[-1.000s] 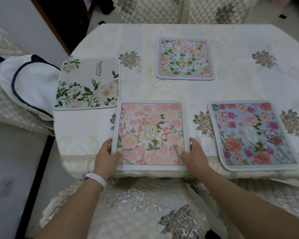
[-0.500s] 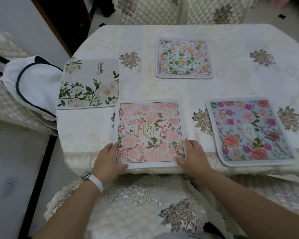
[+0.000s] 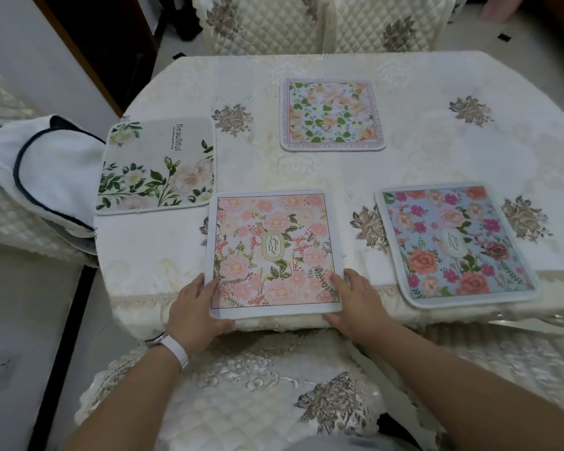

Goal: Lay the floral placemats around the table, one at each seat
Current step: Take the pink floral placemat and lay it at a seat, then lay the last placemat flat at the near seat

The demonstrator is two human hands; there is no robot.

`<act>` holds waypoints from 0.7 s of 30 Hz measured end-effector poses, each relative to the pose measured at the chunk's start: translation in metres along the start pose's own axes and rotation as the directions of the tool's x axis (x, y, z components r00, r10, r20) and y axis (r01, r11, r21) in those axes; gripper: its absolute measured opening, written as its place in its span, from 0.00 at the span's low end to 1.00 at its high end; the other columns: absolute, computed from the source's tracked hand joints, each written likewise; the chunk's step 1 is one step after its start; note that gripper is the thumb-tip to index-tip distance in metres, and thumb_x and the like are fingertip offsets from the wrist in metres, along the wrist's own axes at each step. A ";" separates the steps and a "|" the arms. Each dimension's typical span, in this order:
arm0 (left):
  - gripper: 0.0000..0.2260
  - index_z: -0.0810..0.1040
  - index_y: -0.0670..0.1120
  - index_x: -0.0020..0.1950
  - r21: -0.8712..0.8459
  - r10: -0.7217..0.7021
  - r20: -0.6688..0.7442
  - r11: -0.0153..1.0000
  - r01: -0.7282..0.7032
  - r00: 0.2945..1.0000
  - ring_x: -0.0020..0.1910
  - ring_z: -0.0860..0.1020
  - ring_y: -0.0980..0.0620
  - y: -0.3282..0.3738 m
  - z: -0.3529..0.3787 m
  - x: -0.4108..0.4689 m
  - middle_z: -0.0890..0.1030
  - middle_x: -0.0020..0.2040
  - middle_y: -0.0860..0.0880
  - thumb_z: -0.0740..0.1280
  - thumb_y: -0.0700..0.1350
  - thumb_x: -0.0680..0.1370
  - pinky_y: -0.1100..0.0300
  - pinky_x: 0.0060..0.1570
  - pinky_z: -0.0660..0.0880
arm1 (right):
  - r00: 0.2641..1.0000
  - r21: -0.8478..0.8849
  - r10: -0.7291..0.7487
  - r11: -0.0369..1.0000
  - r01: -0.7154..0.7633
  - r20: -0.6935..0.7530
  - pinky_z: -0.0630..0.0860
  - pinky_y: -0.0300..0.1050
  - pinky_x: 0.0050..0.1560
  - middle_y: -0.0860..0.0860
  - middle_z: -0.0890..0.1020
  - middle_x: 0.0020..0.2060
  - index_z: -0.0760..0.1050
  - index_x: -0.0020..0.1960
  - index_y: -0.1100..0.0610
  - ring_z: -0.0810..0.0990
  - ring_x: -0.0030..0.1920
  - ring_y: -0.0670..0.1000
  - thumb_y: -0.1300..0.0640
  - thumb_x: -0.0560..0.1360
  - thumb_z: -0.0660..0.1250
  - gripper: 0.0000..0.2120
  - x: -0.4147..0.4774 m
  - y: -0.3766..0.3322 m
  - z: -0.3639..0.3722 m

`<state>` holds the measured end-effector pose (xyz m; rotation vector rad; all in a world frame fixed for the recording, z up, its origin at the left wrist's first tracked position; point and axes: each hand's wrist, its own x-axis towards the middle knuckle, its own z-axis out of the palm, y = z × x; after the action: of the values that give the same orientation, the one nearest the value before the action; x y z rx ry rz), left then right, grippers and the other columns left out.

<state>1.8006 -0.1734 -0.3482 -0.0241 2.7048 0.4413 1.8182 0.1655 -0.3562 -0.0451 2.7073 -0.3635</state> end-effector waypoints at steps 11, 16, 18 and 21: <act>0.40 0.65 0.51 0.74 -0.048 0.017 -0.066 0.999 -0.020 0.998 0.73 0.62 0.42 0.017 -0.014 -0.012 0.62 0.76 0.45 0.74 0.62 0.67 0.45 0.68 0.66 | 0.999 0.099 -0.004 0.995 -0.002 0.054 0.63 0.55 0.71 0.57 0.59 0.76 0.60 0.76 0.52 0.60 0.74 0.59 0.41 0.74 0.66 0.35 -0.010 0.005 -0.031; 0.18 0.80 0.42 0.61 -0.006 0.236 -0.334 0.967 -0.253 0.912 0.59 0.78 0.40 0.053 -0.029 -0.019 0.79 0.61 0.42 0.74 0.44 0.72 0.46 0.56 0.76 | 0.996 0.023 -0.053 0.998 0.054 -0.073 0.71 0.51 0.63 0.52 0.71 0.68 0.68 0.71 0.54 0.70 0.66 0.53 0.47 0.79 0.61 0.23 -0.019 0.030 -0.077; 0.14 0.82 0.42 0.57 0.040 0.336 -0.411 0.935 -0.351 0.848 0.55 0.80 0.42 0.074 -0.036 -0.023 0.82 0.56 0.43 0.74 0.40 0.71 0.47 0.54 0.76 | 0.988 -0.029 -0.093 0.996 0.090 -0.126 0.72 0.50 0.61 0.51 0.74 0.66 0.70 0.70 0.54 0.72 0.63 0.53 0.48 0.79 0.60 0.21 -0.021 0.042 -0.099; 0.13 0.82 0.44 0.56 0.080 0.421 -0.436 0.899 -0.432 0.796 0.54 0.80 0.44 0.112 -0.045 -0.027 0.83 0.55 0.45 0.72 0.43 0.72 0.48 0.54 0.77 | 0.974 -0.069 -0.124 0.991 0.112 -0.191 0.72 0.49 0.60 0.50 0.74 0.65 0.71 0.69 0.53 0.73 0.62 0.52 0.48 0.79 0.60 0.21 -0.026 0.062 -0.129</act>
<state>1.7991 -0.0824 -0.2646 0.5616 3.1565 0.6694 1.7917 0.2593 -0.2484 -0.1978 2.9169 -0.3396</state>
